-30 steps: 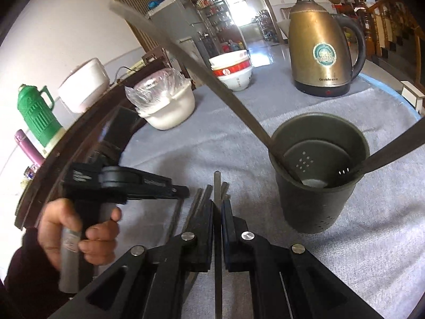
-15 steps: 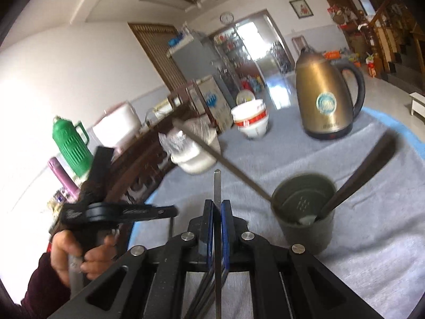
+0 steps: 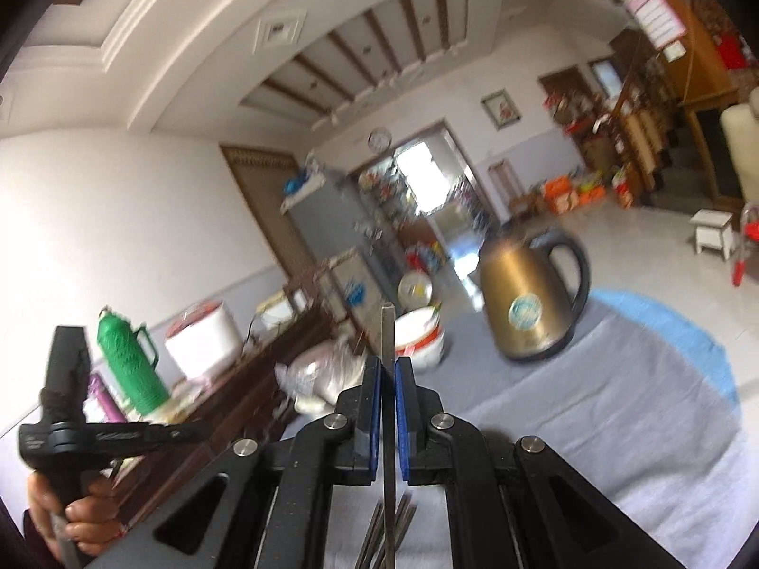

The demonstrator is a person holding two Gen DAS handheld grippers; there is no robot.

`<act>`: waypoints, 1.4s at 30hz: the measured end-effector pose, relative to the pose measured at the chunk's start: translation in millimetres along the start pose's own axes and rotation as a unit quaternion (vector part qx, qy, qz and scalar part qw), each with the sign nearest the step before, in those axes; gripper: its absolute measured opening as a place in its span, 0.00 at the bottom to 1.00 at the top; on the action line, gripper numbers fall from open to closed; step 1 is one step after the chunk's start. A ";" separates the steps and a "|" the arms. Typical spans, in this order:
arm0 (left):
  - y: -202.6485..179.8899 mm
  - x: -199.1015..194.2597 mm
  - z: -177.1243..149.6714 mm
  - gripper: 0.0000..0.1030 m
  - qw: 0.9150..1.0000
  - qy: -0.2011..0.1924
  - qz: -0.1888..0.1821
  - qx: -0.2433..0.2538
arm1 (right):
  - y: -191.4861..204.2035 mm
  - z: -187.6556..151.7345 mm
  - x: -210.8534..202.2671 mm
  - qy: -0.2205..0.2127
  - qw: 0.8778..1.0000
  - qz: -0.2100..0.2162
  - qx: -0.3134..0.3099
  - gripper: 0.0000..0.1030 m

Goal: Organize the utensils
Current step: 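Lower both held chopsticks into the grey holder and open both tools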

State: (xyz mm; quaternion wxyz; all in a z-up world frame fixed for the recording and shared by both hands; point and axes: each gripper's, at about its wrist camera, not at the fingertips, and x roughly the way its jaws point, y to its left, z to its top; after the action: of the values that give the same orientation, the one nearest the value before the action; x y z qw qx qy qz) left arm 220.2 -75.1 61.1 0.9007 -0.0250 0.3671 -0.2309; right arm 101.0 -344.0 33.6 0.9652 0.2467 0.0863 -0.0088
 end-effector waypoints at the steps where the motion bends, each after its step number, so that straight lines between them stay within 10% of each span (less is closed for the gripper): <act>1: -3.8 -5.0 2.1 0.06 1.000 -0.009 -0.004 0.000 | -1.0 4.3 -1.7 -0.011 1.000 -0.007 -0.003 0.06; 18: -78.6 -30.0 49.4 0.06 0.988 -0.135 -0.070 -0.002 | -7.1 59.7 7.6 -0.162 0.983 -0.089 -0.021 0.06; 28: -101.9 14.9 33.5 0.06 0.981 -0.189 -0.036 -0.009 | -3.7 33.5 46.7 -0.129 0.984 -0.109 -0.057 0.06; 42: -98.7 59.5 -1.6 0.07 0.989 -0.146 0.007 0.013 | -25.7 6.6 52.9 -0.052 0.994 -0.079 -0.053 0.07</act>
State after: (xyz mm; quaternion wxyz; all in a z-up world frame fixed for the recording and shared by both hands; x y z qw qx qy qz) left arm 216.9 -188.9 42.4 0.9465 -0.0441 0.2287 -0.2235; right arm 152.7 -368.4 18.0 0.9765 0.1864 0.0558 -0.0932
